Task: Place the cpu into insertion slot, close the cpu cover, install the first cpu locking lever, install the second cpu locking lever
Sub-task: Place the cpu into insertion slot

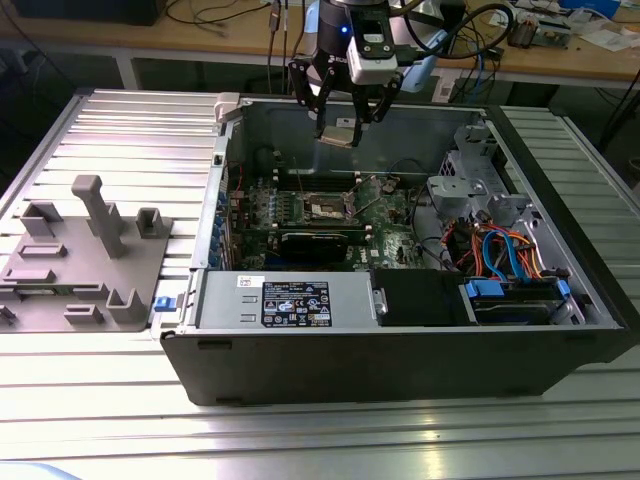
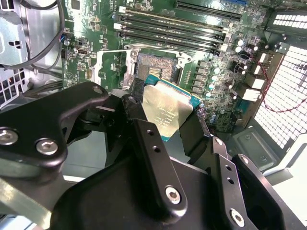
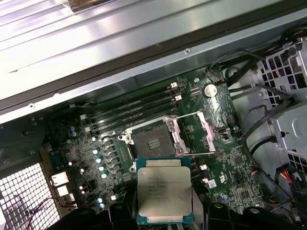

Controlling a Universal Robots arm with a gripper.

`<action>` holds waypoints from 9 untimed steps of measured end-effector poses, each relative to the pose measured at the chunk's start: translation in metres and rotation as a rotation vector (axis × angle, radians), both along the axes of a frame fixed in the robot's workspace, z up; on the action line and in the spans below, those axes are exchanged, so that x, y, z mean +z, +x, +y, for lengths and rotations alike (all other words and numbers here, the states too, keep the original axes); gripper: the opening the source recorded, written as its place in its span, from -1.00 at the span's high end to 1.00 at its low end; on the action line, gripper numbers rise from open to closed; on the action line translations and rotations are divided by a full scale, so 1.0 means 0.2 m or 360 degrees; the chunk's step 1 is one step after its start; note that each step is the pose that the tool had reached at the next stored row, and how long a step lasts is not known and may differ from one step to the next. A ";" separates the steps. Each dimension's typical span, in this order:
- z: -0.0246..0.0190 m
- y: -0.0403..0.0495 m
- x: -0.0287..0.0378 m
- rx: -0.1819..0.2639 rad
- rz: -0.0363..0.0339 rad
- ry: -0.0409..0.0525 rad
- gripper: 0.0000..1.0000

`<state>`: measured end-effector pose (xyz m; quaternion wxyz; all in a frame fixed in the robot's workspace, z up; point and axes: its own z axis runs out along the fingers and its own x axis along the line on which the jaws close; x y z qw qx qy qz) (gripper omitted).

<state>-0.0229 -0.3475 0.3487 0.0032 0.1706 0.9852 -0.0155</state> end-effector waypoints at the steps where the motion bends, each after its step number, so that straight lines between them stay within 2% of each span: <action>1: 0.000 0.000 0.000 -0.0001 0.0000 -0.0001 -0.08; 9: 0.000 0.000 0.000 -0.0013 0.0000 -0.0010 -0.08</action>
